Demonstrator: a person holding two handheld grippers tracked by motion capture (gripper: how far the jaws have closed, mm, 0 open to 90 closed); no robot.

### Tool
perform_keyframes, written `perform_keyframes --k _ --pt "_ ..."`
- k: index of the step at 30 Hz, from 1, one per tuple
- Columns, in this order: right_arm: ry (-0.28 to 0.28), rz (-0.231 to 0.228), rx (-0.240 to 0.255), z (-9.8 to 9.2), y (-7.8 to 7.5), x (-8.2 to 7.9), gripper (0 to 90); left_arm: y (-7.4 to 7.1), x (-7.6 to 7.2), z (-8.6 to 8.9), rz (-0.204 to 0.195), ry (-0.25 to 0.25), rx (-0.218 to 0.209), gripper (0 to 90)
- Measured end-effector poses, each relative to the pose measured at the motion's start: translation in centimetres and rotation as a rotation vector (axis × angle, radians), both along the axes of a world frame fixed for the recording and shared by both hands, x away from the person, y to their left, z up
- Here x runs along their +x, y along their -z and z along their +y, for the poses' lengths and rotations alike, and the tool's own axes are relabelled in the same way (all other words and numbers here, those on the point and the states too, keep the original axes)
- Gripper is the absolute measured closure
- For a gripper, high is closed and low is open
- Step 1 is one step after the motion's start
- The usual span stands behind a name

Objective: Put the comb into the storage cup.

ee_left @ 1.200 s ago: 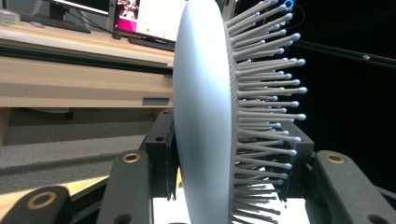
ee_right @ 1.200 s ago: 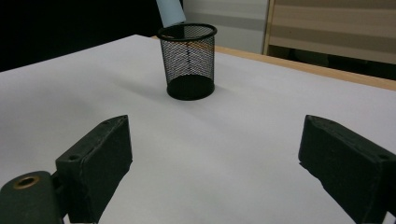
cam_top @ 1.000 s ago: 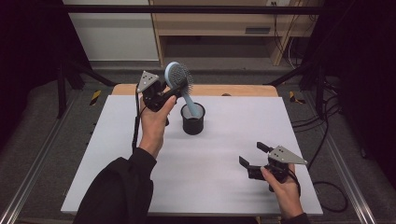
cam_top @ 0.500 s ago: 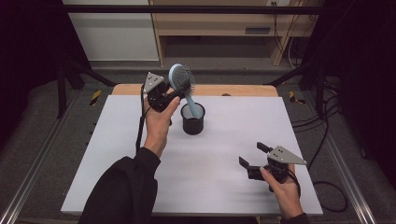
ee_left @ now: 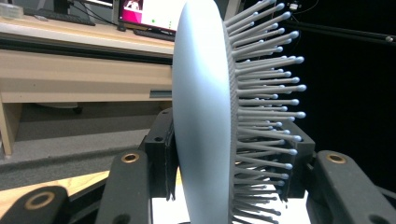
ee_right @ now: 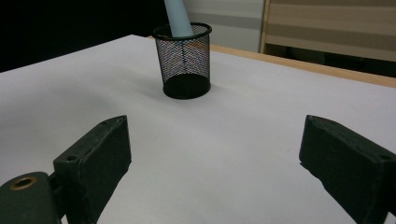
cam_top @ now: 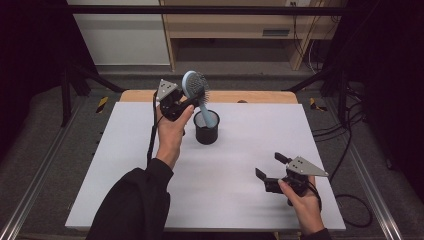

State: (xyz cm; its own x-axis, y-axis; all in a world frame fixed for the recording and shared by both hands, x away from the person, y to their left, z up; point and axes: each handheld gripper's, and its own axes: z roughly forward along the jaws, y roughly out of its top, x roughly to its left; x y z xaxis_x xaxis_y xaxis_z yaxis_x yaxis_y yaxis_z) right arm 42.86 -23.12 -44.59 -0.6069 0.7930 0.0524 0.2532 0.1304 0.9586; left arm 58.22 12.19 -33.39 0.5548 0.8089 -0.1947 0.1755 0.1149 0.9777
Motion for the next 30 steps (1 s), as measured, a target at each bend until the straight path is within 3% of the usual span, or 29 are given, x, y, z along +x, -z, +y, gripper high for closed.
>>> perform_keyframes --k 30 --pt "0.014 -0.016 -0.006 -0.1 -0.1 -0.2 8.7 2.0 0.6 -0.6 0.018 -0.006 0.015 49.7"
